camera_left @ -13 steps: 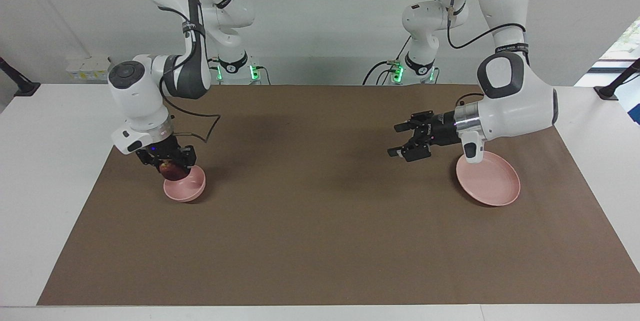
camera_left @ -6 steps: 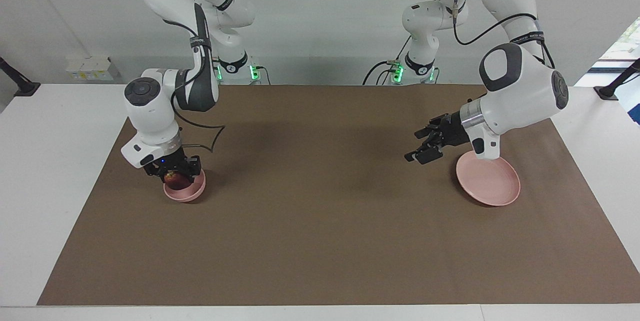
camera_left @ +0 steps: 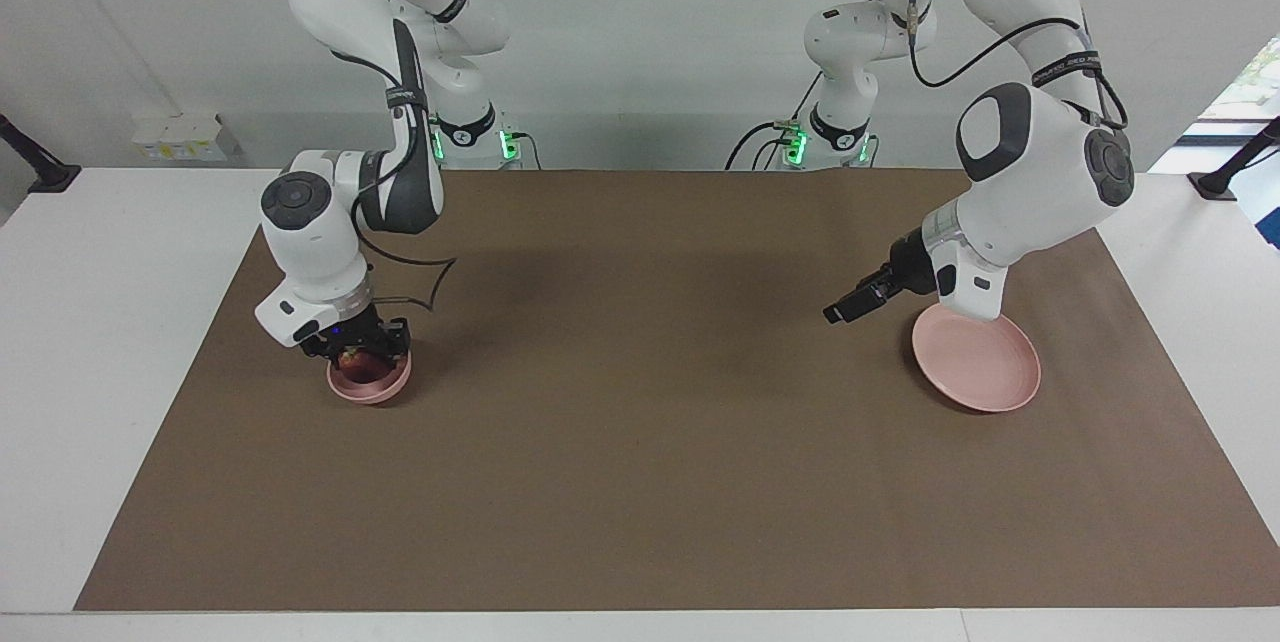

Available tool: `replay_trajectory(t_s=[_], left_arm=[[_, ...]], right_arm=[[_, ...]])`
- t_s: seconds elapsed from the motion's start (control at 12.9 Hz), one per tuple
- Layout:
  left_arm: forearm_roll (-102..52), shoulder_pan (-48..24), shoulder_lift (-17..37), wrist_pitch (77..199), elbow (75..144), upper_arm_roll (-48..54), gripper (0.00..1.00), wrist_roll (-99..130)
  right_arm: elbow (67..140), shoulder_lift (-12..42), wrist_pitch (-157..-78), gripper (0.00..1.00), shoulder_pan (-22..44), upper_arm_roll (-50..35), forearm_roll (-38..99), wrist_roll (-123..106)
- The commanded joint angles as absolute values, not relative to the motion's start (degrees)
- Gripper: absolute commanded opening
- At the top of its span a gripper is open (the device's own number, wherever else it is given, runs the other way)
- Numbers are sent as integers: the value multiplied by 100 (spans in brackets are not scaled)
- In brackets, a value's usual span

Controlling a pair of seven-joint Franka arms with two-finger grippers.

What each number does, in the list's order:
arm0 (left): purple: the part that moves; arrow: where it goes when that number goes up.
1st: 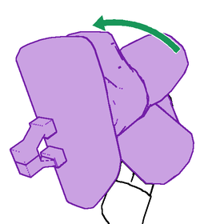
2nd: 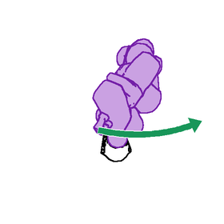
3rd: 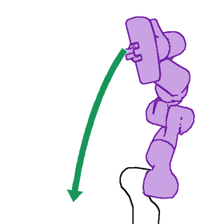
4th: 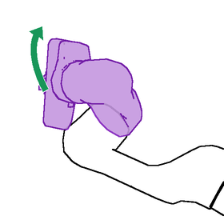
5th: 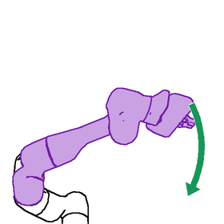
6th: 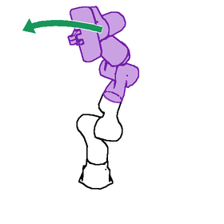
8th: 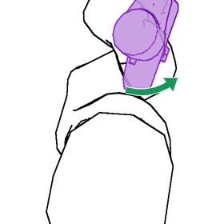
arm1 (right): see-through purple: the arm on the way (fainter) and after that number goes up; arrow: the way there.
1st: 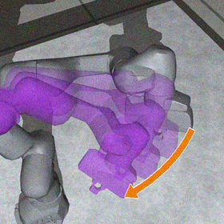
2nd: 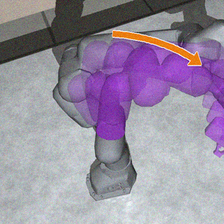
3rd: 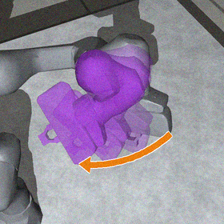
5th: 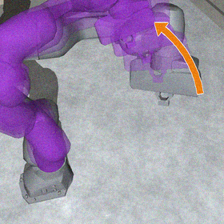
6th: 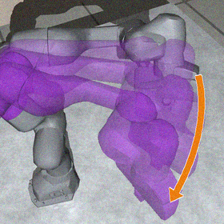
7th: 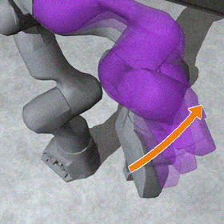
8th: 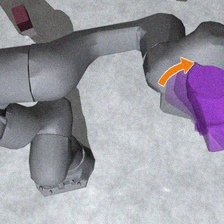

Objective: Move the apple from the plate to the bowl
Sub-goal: 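Lower the apple into the small pink bowl and open the right gripper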

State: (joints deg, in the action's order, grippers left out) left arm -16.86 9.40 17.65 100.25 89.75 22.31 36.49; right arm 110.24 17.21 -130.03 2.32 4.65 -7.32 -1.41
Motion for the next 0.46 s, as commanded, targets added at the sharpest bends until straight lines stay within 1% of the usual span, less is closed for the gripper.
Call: replay_trajectory(t_s=[0.0, 0.15, 0.23, 0.31, 0.39], left_arm=[[-1328, 949, 1600, 10037, 9009, 2197, 100, 2711], [-829, 932, 1495, 9976, 9009, 2197, 100, 2130], [-452, 897, 1468, 9949, 9009, 2215, 100, 1822], [-170, 862, 1363, 10001, 9009, 2241, 100, 1480], [-19, 679, 1336, 10045, 8991, 2215, 100, 1390]], right_arm=[[11030, 1863, -13201, 0, 211, 448, -870, 18], [11048, 1898, -13280, 13, 211, 448, -861, 61], [11048, 1907, -13289, 27, 202, 448, -861, 70], [11057, 1916, -13289, 54, 193, 448, -844, 149], [11048, 1916, -13280, 80, 202, 448, -844, 184]])
